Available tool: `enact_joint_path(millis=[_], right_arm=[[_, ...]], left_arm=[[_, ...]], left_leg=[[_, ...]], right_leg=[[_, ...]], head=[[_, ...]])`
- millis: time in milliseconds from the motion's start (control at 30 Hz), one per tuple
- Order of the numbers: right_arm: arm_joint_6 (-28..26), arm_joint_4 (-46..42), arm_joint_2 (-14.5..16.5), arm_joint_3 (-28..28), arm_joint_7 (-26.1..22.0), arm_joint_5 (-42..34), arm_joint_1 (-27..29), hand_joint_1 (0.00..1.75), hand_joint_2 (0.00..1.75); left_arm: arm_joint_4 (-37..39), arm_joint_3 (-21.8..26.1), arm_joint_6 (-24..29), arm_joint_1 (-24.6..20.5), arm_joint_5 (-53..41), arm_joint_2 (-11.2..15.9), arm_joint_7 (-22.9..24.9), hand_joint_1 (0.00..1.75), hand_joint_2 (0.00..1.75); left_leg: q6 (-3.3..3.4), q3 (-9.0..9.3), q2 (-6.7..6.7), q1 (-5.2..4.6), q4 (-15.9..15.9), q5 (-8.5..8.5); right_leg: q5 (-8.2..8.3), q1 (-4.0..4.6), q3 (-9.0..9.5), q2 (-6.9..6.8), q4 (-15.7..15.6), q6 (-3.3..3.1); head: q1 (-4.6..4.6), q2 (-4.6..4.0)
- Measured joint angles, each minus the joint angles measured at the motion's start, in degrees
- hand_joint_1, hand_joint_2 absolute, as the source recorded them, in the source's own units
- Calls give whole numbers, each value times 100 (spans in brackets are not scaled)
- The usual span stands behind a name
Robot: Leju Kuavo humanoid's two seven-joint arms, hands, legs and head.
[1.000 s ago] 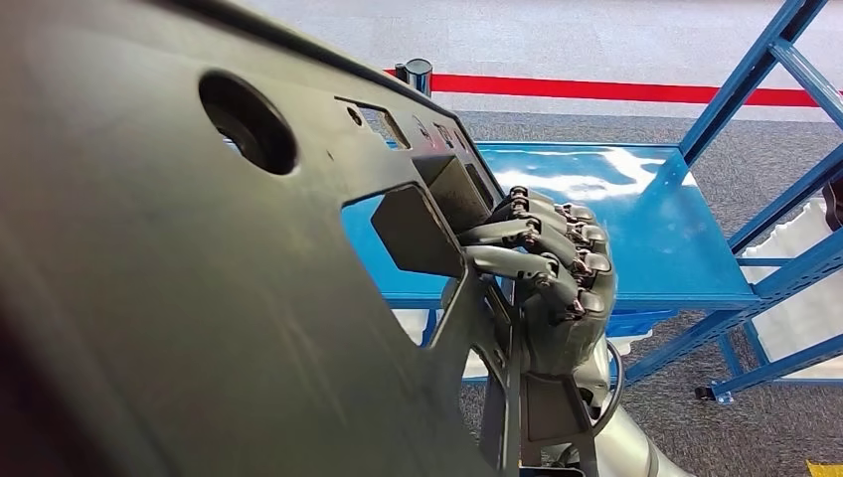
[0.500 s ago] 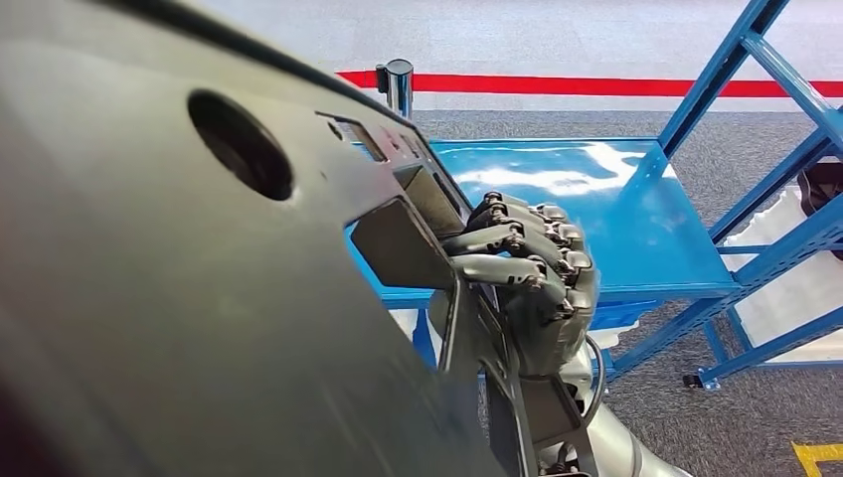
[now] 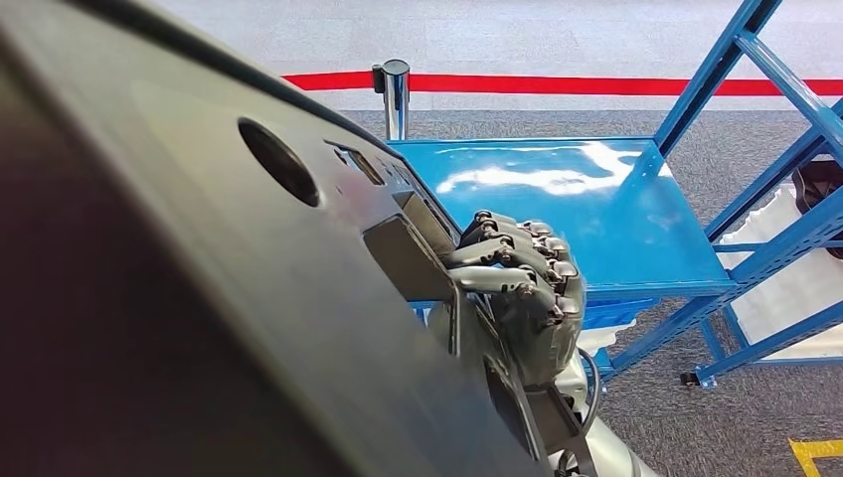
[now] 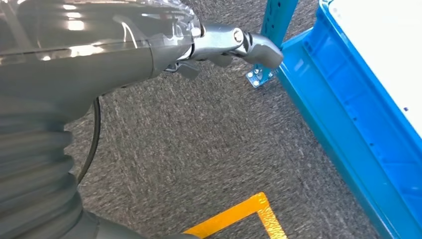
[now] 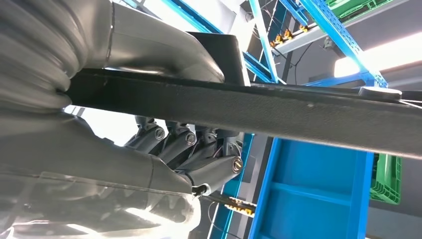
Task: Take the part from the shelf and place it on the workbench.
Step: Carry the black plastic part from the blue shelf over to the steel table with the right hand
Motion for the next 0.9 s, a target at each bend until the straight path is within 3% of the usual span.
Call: enact_joint_path(millis=[200, 267, 333, 433, 467, 500, 533, 600, 667, 800, 833, 900], right_arm=[[121, -2, -25, -20, 8, -19, 89, 162, 175], [155, -10, -27, -24, 13, -8, 89, 162, 175], [185, -28, -36, -33, 31, 8, 85, 162, 175], [229, -45, -65, -54, 99, 36, 87, 162, 175], [246, -47, -76, -57, 123, 43, 89, 162, 175], [261, -48, -86, -58, 136, 49, 91, 162, 175], [270, -48, -93, -60, 145, 54, 90, 162, 175], [278, -50, -101, -63, 151, 61, 84, 162, 175], [276, -58, -102, -67, 152, 62, 78, 162, 175], [275, -86, -105, -78, 155, 67, 76, 162, 175], [275, -91, -104, -78, 156, 69, 75, 162, 175], [275, -98, -101, -78, 157, 73, 73, 162, 175]], left_arm=[[3, 2, -5, 85, 33, -7, 20, 0, 175], [4, 2, -6, 97, 33, -36, 22, 0, 175], [4, 3, -7, 98, 33, -71, 27, 0, 175], [6, 4, -11, 107, 45, -90, 45, 0, 175], [7, 4, -13, 110, 51, -95, 50, 0, 175], [8, 4, -14, 111, 56, -98, 55, 0, 175], [9, 4, -13, 110, 59, -102, 58, 0, 175], [11, 4, -12, 108, 65, -114, 64, 0, 175], [11, 4, -9, 107, 66, -122, 73, 0, 175], [21, 4, -7, 111, 66, -127, 87, 0, 175], [25, 3, -7, 113, 66, -128, 87, 0, 175], [30, 2, -7, 116, 66, -133, 87, 0, 175]], left_leg=[[31, -3, 0, -39, 18, -3], [75, 5, 8, -22, -14, 33], [121, 15, 23, 22, -55, 71], [135, 5, 40, 50, -61, 89], [131, 0, 46, 54, -60, 94], [124, -3, 51, 61, -59, 99], [114, -4, 53, 69, -57, 105], [89, -4, 53, 83, -53, 116], [43, -21, 48, 80, -52, 138], [-104, -51, 35, 81, -65, 203], [-132, -71, 33, 82, -13, 138], [-170, -206, 31, 94, 420, -219]], right_leg=[[17, -38, 5, -1, -17, 28], [2, -39, -10, -2, 15, 55], [-216, -26, -106, -6, 291, 84], [-796, -46, -444, -11, 1275, 113], [-868, -57, -499, -12, 1486, 118], [-824, -66, -457, -13, 1490, 123], [-684, -74, -310, -15, 1276, 127], [-361, -87, 107, -18, 561, 128], [-266, -72, 400, -12, 59, 102], [-243, -59, 434, -7, -113, -10], [-214, -80, 416, -15, -129, -51], [-156, -120, 375, -38, -155, -127]], head=[[1, 0], [0, 0], [18, 0], [55, 0], [62, 0], [64, 0], [66, 0], [70, 0], [74, 0], [80, 0], [78, 0], [71, 0]])
